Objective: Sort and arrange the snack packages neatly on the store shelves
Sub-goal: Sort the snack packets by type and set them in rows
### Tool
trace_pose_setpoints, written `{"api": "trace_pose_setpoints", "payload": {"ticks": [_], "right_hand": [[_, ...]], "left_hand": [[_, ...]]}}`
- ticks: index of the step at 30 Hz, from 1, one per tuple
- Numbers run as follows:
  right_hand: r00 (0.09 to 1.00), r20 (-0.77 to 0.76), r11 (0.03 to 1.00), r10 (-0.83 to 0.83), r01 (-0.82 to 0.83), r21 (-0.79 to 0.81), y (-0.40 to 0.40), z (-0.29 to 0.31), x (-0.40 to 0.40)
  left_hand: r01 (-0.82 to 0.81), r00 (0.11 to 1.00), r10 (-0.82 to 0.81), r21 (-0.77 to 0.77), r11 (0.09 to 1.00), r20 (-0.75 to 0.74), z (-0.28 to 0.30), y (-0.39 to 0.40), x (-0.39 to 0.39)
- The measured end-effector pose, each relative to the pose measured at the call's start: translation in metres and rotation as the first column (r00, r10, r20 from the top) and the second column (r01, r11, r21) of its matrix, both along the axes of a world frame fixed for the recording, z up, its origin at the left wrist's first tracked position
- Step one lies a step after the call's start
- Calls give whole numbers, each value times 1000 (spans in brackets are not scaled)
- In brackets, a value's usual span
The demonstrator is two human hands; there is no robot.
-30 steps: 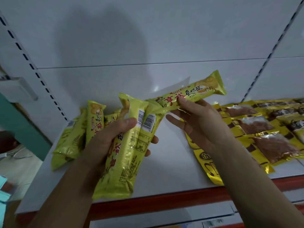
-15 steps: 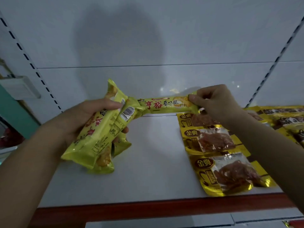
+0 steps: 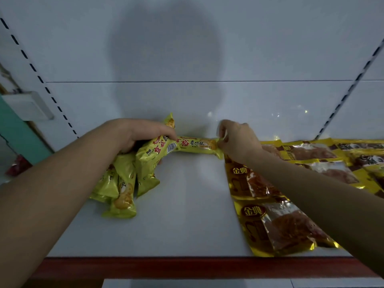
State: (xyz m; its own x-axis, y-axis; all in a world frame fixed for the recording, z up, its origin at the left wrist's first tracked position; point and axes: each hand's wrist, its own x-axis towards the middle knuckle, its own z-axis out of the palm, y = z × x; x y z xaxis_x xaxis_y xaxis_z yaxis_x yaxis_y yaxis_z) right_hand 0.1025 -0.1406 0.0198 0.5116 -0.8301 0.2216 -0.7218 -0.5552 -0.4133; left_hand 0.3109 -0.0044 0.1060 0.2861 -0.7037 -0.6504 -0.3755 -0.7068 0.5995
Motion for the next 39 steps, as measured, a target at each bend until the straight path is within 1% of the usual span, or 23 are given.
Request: {"api": "trace_pose_setpoints", "payload": {"ticks": [6, 10, 16, 20, 22, 23, 25, 27, 28, 30, 31, 33, 35, 36, 38, 39], "right_hand": [[999, -15, 999, -29, 28, -39, -11, -1, -2], [999, -33, 999, -8, 6, -54, -13, -6, -4], [1000, 10, 999, -8, 9, -39, -12, -8, -4], [999, -17, 998, -51, 51, -44, -7, -5, -8], [996, -29, 993, -85, 82, -90, 0, 3, -16], [996, 0, 991, -88, 88, -105, 5, 10, -21], [989, 142, 997, -52, 60, -55, 19, 28, -26], [939, 345, 993, 9, -48, 106, 41, 50, -21], [897, 441, 966, 37, -145, 215, 54, 59, -16], [827, 559, 857, 59, -329, 397, 80, 72, -6], [807, 586, 800, 68, -395, 451, 91, 75, -3], [776, 627, 714, 73, -480, 510, 106, 77, 0], [733, 679, 668, 45, -528, 525, 113, 76, -1], [713, 701, 662, 24, -537, 523, 114, 75, -2], [703, 711, 687, 16, -524, 504, 116, 76, -1], [705, 709, 702, 14, -512, 495, 118, 76, -1]], "left_hand": [[15, 1000, -15, -12, 1000, -12, -12, -12, -1], [25, 1000, -25, -14, 1000, 19, -17, -15, -3], [32, 999, -31, -27, 999, 32, -14, -19, -2], [67, 996, -65, -21, 998, 65, -11, -16, -1], [46, 997, -42, -68, 997, 62, 2, -6, 0], [13, 999, -9, -128, 992, 31, 11, 2, 2], [-65, 992, 33, -276, 959, -120, 28, 21, 4], [-120, 952, -4, -383, 916, -308, 38, 42, -3], [-135, 929, -28, -408, 903, -370, 39, 52, -9], [-154, 886, -65, -425, 892, -458, 32, 68, -23], [-170, 861, -78, -429, 887, -502, 26, 73, -28], [-197, 806, -110, -439, 876, -582, 16, 81, -33], [-231, 748, -138, -449, 863, -650, 9, 86, -32], [-253, 709, -148, -445, 859, -689, 7, 88, -31], [-298, 626, -156, -419, 857, -764, 3, 91, -30], [-311, 606, -153, -409, 858, -781, 1, 93, -31]]}}
